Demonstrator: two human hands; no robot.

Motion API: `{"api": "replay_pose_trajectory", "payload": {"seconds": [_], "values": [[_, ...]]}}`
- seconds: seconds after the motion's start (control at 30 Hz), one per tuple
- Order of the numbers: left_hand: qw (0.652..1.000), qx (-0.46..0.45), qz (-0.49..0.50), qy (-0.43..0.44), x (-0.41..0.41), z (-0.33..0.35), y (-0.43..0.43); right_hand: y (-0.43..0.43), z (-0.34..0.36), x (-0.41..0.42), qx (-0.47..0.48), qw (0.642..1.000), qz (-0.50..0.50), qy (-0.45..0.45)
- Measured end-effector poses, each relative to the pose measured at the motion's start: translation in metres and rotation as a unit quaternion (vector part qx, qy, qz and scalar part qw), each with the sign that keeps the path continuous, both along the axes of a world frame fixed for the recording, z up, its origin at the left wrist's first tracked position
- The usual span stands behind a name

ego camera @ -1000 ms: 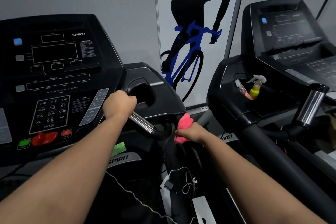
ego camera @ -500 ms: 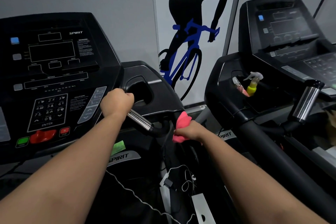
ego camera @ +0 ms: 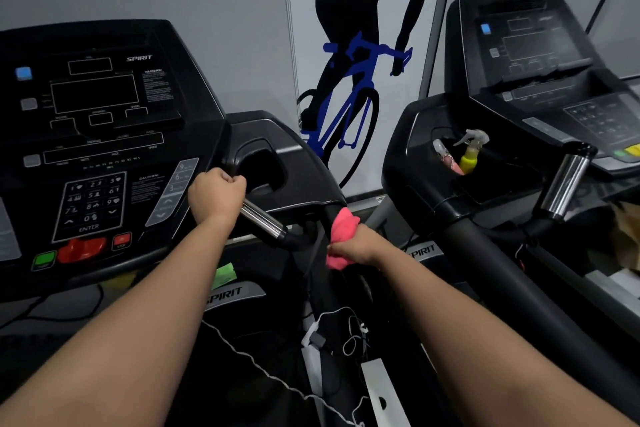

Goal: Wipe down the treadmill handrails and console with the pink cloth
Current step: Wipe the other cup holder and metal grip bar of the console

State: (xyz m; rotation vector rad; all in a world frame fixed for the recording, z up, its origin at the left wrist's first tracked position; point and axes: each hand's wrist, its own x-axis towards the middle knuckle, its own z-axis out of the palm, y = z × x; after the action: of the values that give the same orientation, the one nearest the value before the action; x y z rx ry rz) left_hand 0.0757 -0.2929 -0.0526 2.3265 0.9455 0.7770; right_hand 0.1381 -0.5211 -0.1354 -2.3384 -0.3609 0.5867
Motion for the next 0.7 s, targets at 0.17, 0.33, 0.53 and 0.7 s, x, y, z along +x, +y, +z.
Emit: {"api": "replay_pose_trajectory", "payload": {"seconds": [0.17,0.33,0.53,0.7], "values": [[0.998,-0.048,-0.002,-0.037,-0.002,-0.006,0.002,0.01,0.003,0.004,-0.011,1.0,-0.023,-0.014],[0.999,-0.032,-0.038,-0.006,-0.006,-0.004,0.005,0.008,-0.01,0.003,0.009,0.999,-0.028,0.014],[0.999,0.011,-0.038,0.037,-0.007,0.0,0.002,0.006,-0.004,-0.002,-0.025,0.999,-0.025,0.024],[0.997,0.021,-0.03,0.061,-0.005,0.002,0.002,0.012,0.01,-0.008,-0.019,0.999,-0.039,0.018]]}}
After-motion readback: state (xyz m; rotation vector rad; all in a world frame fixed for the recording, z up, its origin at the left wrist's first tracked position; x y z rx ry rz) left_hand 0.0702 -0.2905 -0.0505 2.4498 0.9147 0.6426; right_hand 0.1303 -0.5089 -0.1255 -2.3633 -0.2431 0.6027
